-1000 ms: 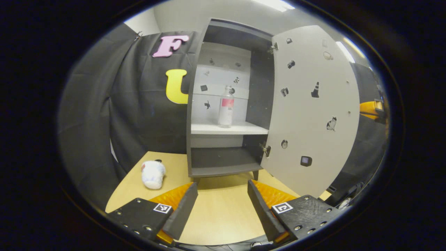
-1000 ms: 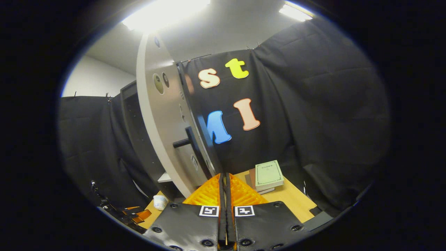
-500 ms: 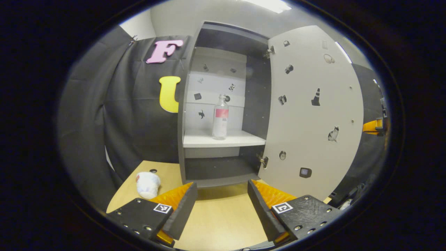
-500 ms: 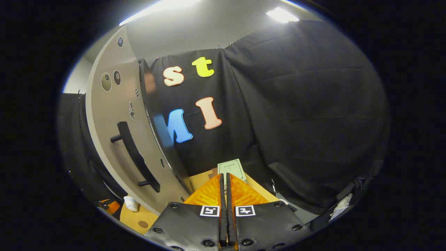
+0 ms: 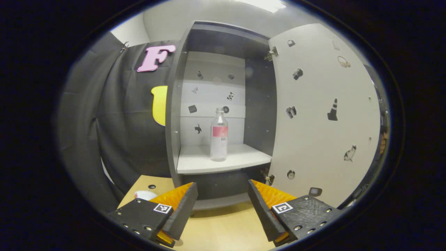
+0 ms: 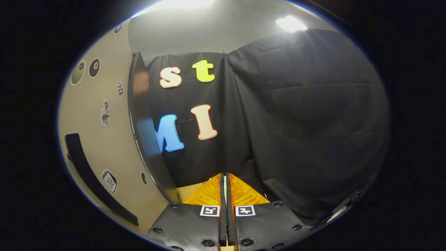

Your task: Open the cabinet door with the right hand, grasp the bottle in the cabinet with the left hand and place it on the coaster, then close the cabinet door with the right hand.

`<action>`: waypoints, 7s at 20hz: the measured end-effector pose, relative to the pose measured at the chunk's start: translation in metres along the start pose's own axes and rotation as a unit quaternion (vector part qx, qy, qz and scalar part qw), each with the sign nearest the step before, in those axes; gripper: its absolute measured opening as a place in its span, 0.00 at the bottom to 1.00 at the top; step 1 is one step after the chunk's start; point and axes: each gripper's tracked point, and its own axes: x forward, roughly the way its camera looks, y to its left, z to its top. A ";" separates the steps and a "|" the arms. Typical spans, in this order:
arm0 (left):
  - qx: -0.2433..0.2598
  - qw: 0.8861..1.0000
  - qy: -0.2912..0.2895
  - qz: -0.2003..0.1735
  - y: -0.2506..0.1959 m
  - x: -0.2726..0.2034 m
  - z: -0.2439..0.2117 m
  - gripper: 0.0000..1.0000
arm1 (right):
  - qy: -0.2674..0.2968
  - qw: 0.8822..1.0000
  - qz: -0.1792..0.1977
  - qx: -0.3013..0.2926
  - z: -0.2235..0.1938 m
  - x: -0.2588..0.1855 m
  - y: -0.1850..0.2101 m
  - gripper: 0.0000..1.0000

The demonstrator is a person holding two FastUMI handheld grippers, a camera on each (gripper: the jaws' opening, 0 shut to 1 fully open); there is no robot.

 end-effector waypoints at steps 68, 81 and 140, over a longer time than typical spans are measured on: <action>0.041 0.996 -0.074 -0.029 0.005 0.077 0.092 0.71 | 0.089 0.995 -0.045 0.017 -0.056 0.043 -0.070 0.96; 0.059 0.987 -0.103 0.111 0.109 -0.061 0.004 0.71 | 0.096 0.995 -0.022 0.021 -0.063 0.006 -0.052 0.96; -0.032 0.991 0.033 0.129 0.175 -0.142 -0.250 0.86 | 0.140 0.981 -0.127 0.049 -0.131 -0.087 -0.061 0.96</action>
